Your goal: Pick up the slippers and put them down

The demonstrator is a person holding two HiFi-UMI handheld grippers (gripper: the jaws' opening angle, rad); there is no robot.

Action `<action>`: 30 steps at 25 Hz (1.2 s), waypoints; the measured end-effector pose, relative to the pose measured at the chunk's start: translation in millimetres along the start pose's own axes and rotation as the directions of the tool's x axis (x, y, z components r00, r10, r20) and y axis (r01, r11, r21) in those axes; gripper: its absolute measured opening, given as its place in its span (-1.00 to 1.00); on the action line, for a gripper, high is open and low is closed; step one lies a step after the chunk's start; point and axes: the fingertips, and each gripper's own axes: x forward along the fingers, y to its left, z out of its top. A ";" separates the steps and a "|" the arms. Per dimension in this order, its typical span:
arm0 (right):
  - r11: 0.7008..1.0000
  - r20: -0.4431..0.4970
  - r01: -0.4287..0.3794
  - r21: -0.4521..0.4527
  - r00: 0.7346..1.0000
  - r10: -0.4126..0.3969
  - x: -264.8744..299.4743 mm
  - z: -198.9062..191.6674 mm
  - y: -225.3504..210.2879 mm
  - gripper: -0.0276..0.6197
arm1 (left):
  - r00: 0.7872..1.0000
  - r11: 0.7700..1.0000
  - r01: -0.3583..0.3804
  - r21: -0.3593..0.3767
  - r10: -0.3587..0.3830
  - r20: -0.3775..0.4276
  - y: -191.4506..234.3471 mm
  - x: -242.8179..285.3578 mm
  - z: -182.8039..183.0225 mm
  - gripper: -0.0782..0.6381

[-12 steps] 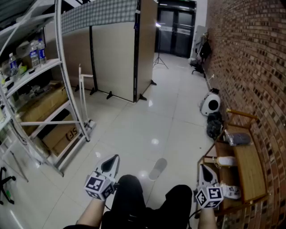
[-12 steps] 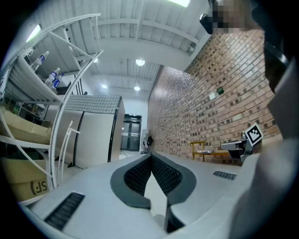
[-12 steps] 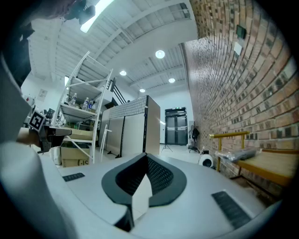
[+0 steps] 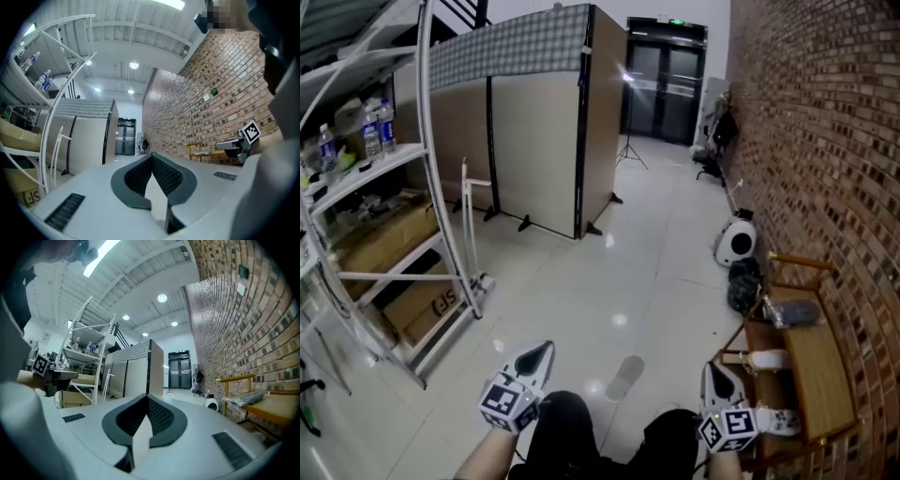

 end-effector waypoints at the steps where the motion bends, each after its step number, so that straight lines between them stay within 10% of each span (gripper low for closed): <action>1: 1.000 -0.003 0.000 -0.003 1.000 0.000 4.5 -1.6 -2.7 -0.89 | 1.000 1.000 0.006 0.003 -0.006 0.000 -1.7 8.2 -1.5 -0.77; 19: 0.998 -0.010 0.064 0.026 0.998 -0.064 184.2 -3.9 -67.5 -0.89 | 0.996 0.996 0.086 0.030 -0.087 0.037 16.8 242.2 -18.7 -0.77; 30: 0.990 -0.016 0.123 -0.071 0.992 -0.124 184.5 6.5 -92.4 -0.89 | 0.979 0.978 0.204 0.041 -0.202 -0.034 -23.6 301.0 -39.0 -0.77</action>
